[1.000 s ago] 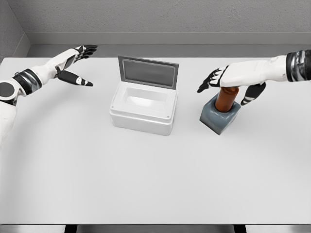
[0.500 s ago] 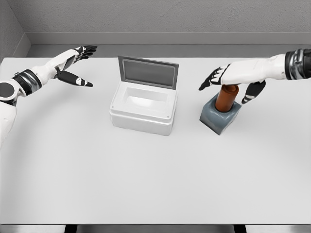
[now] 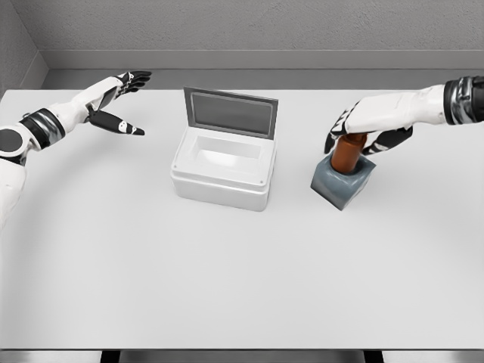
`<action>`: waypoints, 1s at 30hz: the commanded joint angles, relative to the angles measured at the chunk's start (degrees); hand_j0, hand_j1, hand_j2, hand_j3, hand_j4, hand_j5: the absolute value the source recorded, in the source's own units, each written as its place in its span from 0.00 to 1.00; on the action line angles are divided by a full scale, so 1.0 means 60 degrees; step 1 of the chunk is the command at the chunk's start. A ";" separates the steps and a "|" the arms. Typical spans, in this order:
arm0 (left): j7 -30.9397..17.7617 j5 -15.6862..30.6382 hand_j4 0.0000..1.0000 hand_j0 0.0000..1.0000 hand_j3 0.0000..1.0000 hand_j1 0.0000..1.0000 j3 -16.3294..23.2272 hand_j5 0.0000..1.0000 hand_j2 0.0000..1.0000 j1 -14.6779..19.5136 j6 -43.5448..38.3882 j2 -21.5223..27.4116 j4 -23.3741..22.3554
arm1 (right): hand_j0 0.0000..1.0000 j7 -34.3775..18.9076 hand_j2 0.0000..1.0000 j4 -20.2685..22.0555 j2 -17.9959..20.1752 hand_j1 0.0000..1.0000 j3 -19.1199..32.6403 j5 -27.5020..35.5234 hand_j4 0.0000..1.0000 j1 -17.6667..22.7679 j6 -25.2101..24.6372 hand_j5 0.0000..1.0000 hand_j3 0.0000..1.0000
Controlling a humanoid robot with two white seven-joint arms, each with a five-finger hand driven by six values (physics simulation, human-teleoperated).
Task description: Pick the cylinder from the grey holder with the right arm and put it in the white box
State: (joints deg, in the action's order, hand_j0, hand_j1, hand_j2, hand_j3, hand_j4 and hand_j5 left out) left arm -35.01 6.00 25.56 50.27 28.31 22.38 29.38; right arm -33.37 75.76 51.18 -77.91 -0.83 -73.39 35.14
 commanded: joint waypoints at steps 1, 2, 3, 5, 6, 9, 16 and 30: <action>0.0002 0.0069 1.00 1.00 1.00 1.00 -0.0026 1.00 1.00 0.0000 -0.0015 0.0005 0.0011 | 0.56 -0.0019 0.56 0.0001 -0.0004 0.56 0.0109 0.0051 0.56 0.0000 -0.0024 0.56 0.56; 0.0002 0.0069 1.00 1.00 1.00 1.00 -0.0026 1.00 1.00 0.0000 -0.0015 0.0005 0.0011 | 0.56 -0.0019 0.56 0.0001 0.0011 0.56 0.0109 0.0051 0.56 0.0000 -0.0024 0.56 0.56; 0.0002 0.0069 1.00 1.00 1.00 1.00 -0.0026 1.00 1.00 0.0000 -0.0015 0.0005 0.0011 | 0.56 -0.0034 0.56 0.0001 0.0011 0.56 0.0109 0.0051 0.56 0.0000 -0.0024 0.56 0.56; 0.0002 0.0069 1.00 1.00 1.00 1.00 -0.0026 1.00 1.00 0.0015 -0.0015 0.0005 0.0011 | 0.51 -0.0166 0.51 0.0001 0.0011 0.51 0.0168 0.0051 0.51 0.0059 -0.0024 0.51 0.51; 0.0002 0.0069 1.00 1.00 1.00 1.00 -0.0026 1.00 1.00 0.0000 -0.0015 0.0005 0.0011 | 0.50 -0.0180 0.50 0.0001 0.0011 0.50 0.0168 0.0051 0.50 0.0059 -0.0024 0.50 0.50; 0.0002 0.0084 1.00 1.00 1.00 1.00 -0.0026 1.00 1.00 0.0000 -0.0015 0.0005 0.0011 | 0.44 -0.0272 0.44 0.0001 -0.0004 0.44 0.0153 0.0051 0.44 0.0073 -0.0024 0.44 0.44; 0.0002 0.0084 1.00 1.00 1.00 1.00 -0.0026 1.00 1.00 0.0000 -0.0015 0.0005 0.0026 | 0.40 -0.0272 0.40 0.0001 0.0143 0.40 0.0168 0.0051 0.40 0.0030 -0.0024 0.40 0.40; 0.0002 0.0084 1.00 1.00 1.00 1.00 -0.0026 1.00 1.00 -0.0015 -0.0015 0.0005 0.0055 | 0.40 -0.0272 0.40 0.0308 0.0436 0.40 0.1032 0.0095 0.40 -0.0059 -0.0024 0.40 0.40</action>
State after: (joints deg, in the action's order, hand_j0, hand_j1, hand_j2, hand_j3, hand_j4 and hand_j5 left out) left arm -35.01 6.09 25.55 50.27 28.31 22.40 29.63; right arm -35.05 77.18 53.93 -72.42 -0.61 -73.74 35.15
